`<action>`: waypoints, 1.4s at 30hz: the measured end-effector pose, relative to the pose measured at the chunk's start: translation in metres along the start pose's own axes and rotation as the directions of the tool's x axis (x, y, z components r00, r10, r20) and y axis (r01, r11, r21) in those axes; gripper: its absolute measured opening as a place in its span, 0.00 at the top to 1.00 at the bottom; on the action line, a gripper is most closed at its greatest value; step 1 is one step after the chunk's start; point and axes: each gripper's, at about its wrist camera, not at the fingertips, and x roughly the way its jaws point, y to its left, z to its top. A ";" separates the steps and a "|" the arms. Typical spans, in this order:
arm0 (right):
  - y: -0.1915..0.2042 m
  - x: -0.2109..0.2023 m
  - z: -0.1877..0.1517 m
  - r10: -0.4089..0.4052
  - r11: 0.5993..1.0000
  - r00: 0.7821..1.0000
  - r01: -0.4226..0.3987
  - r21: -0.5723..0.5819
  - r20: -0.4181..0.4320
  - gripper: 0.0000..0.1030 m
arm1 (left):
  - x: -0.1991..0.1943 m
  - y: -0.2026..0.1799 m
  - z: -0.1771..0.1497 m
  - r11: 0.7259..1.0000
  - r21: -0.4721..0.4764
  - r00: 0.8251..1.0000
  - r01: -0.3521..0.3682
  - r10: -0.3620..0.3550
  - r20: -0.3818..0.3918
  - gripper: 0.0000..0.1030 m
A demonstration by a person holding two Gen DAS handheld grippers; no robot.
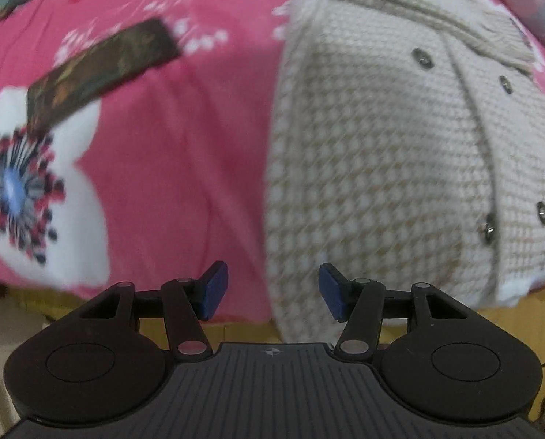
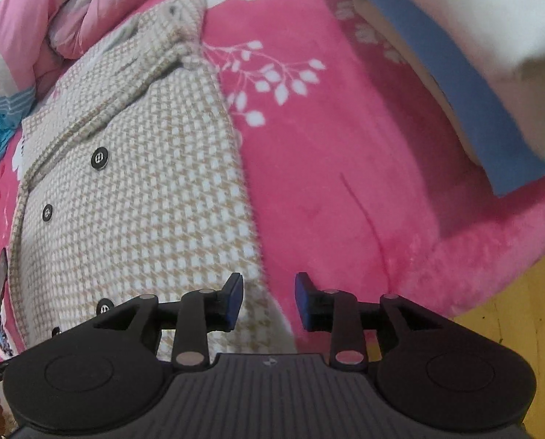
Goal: Fold clothes
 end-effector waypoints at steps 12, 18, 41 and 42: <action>-0.028 0.014 0.004 0.110 0.991 0.993 -0.113 0.067 0.043 0.67 | 0.019 -0.014 -0.016 0.995 -0.021 0.995 0.095 -0.095 0.021 0.51; -0.045 0.019 -0.016 0.233 0.960 0.972 -0.228 0.161 -0.011 0.67 | 0.010 -0.016 -0.021 0.994 -0.028 0.995 0.103 -0.103 0.018 0.58; -0.027 0.037 -0.050 0.336 0.939 0.934 -0.321 0.121 -0.124 0.93 | 0.025 -0.015 -0.028 0.989 -0.009 0.989 0.146 -0.146 -0.011 0.72; -0.029 0.037 -0.049 0.335 0.940 0.934 -0.321 0.120 -0.127 0.93 | 0.026 -0.014 -0.027 0.987 -0.025 0.988 0.156 -0.156 -0.015 0.68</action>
